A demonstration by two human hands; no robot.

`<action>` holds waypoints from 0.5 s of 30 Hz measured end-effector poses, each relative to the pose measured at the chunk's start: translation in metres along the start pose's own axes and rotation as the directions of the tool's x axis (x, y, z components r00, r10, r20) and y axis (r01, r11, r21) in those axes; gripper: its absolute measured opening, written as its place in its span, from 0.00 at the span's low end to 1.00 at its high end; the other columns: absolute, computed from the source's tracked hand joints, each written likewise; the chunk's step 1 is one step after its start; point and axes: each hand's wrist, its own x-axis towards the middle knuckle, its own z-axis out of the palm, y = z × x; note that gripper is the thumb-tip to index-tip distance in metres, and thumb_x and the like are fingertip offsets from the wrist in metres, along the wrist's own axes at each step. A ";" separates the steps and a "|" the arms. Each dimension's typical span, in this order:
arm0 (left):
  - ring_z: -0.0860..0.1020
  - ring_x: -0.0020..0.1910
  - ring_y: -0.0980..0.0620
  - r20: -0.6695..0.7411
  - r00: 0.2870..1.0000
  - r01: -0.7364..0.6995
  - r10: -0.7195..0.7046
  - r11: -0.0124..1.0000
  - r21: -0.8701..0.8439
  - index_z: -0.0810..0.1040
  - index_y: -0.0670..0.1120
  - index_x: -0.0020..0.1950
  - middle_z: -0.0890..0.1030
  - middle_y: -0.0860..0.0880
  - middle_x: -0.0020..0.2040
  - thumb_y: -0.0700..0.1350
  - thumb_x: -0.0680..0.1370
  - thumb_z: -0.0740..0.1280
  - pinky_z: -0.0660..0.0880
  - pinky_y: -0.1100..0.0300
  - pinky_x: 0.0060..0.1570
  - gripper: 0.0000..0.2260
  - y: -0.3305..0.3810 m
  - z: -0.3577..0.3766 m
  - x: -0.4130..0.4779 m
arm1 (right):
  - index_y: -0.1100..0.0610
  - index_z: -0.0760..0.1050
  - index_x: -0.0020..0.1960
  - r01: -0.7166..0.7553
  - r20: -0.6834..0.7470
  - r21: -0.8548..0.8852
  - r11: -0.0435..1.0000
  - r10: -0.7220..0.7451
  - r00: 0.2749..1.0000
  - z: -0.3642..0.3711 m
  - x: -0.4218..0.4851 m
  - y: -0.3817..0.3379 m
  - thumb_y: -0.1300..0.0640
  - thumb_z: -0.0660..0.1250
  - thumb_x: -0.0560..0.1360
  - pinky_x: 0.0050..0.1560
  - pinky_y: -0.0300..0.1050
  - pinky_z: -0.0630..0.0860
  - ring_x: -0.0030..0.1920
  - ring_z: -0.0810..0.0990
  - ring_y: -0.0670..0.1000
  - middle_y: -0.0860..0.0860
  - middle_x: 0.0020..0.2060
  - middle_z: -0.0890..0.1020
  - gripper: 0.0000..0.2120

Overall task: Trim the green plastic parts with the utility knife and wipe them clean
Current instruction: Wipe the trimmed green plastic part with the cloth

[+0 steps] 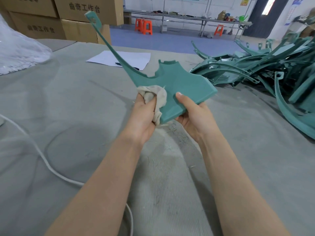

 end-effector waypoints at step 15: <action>0.64 0.26 0.51 -0.373 0.835 -0.158 0.404 0.826 0.541 0.65 0.49 0.31 0.64 0.53 0.23 0.47 0.83 0.55 0.61 0.58 0.30 0.18 0.017 -0.028 0.014 | 0.55 0.78 0.49 -0.071 0.065 -0.142 0.987 0.080 0.995 -0.007 -0.001 -0.007 0.56 0.66 0.78 0.41 0.42 0.82 0.39 0.84 0.47 0.48 0.39 0.86 0.04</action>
